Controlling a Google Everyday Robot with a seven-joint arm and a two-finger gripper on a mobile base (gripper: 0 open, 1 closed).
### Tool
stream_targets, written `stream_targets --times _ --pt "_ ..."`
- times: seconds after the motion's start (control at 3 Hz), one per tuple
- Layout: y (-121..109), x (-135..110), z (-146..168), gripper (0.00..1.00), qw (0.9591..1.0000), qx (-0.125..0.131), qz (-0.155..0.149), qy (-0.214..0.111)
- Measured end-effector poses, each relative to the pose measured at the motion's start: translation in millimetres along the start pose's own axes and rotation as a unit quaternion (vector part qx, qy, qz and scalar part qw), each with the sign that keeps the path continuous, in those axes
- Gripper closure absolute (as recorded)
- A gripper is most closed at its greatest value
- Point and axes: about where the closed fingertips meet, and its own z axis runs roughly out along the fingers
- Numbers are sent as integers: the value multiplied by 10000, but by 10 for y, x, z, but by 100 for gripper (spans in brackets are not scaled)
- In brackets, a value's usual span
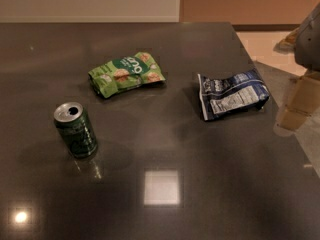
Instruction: Pick blue chip bag
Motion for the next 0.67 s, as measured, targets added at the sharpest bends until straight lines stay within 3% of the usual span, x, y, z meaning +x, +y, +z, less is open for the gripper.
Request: stream_targets --times 0.33,0.67 --pt "-4 -3 -4 0 10000 9 -3 -4" --pt "-151 -15 67 0 9998 -18 -146 -119"
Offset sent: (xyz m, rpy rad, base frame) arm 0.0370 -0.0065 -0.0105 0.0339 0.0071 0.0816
